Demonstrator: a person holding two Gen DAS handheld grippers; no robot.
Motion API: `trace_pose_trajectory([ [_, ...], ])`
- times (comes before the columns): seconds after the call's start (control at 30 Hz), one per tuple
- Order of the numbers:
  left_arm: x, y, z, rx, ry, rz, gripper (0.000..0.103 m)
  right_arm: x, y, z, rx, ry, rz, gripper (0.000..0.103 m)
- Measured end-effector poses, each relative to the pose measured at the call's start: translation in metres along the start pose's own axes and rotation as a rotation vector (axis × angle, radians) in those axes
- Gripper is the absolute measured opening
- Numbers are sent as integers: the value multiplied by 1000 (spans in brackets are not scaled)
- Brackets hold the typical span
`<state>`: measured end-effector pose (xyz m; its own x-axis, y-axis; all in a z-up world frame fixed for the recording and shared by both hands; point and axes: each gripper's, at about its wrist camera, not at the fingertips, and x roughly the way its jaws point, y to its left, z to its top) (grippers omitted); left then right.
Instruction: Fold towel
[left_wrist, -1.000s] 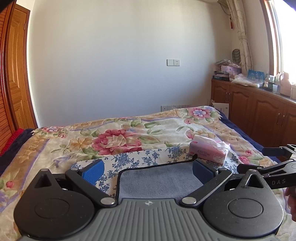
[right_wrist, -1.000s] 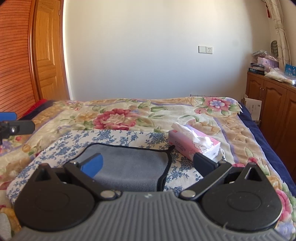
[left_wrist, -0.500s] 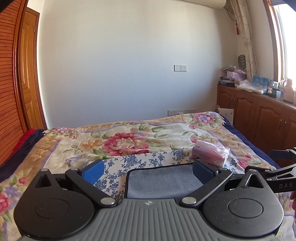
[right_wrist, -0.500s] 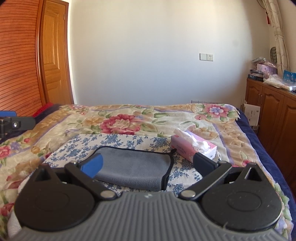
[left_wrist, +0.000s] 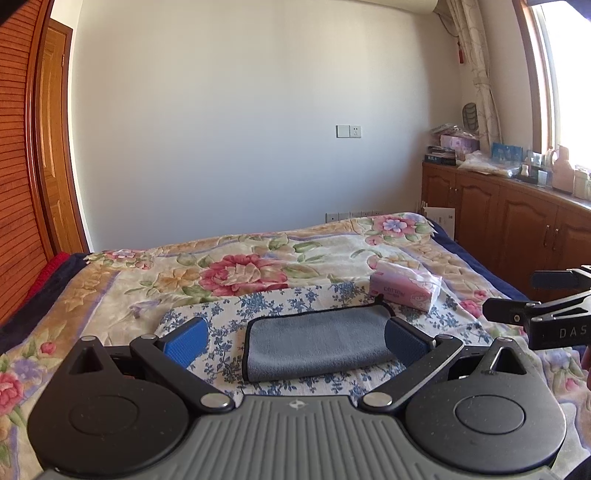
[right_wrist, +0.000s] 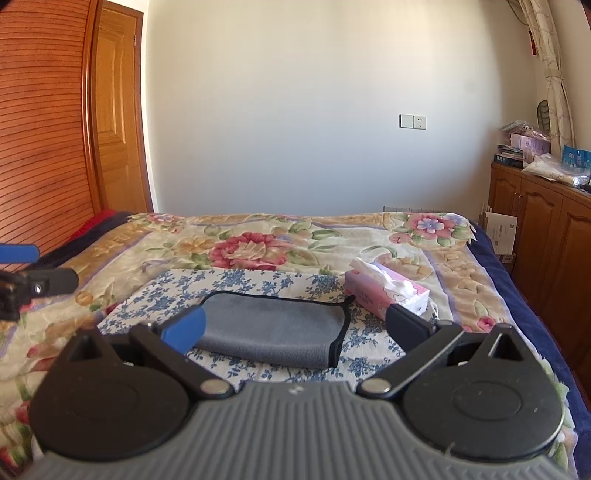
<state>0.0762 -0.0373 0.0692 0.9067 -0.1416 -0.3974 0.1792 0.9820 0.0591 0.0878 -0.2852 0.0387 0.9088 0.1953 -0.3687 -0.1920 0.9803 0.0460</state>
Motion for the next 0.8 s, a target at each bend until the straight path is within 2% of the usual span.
trace_pose_trajectory([
  [0.2,-1,-1,-17,-18,27,-19,103,-7,4,-12,-1,17,-6,103],
  [0.8,-3,-4,-58,-14,68,-6,103,-23,15,-41,13,32,-4,103],
])
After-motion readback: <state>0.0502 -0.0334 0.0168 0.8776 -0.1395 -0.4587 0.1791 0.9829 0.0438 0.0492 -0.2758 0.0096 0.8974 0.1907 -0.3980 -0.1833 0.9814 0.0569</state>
